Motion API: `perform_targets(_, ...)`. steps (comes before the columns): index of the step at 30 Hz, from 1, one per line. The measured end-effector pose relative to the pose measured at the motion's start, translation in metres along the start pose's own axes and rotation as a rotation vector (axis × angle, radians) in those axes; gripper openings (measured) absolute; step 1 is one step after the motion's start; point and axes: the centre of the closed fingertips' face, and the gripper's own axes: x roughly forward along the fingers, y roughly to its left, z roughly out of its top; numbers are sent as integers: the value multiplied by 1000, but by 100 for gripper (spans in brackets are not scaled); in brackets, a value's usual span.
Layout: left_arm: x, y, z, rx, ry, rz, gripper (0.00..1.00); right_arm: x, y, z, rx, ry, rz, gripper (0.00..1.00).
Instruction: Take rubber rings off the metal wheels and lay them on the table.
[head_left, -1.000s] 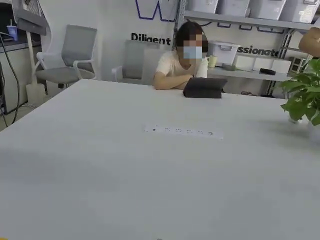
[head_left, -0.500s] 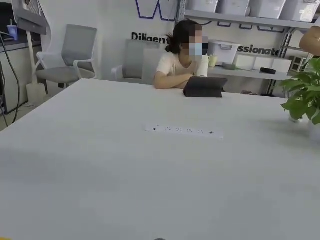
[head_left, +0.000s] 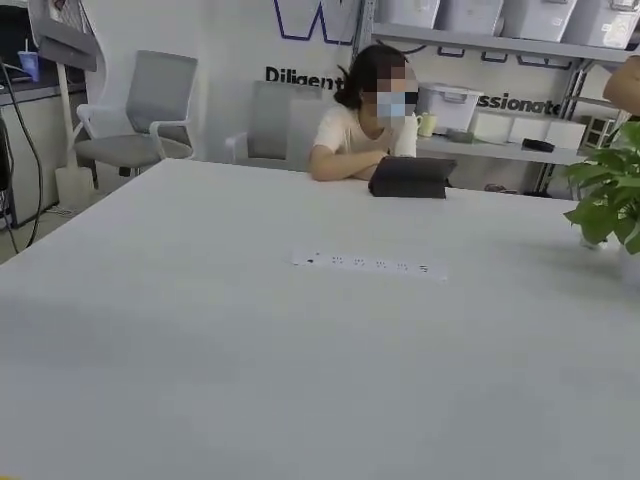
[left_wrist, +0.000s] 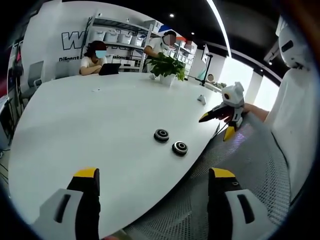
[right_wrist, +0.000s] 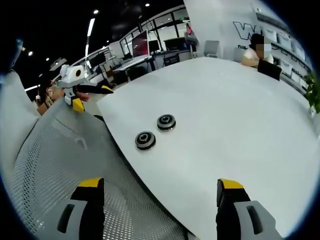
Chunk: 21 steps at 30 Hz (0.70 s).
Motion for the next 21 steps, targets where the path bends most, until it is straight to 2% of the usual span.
perform_targets(21,1,-1,-2,7,13,-6,86,0,0,0,0,-5,4,92)
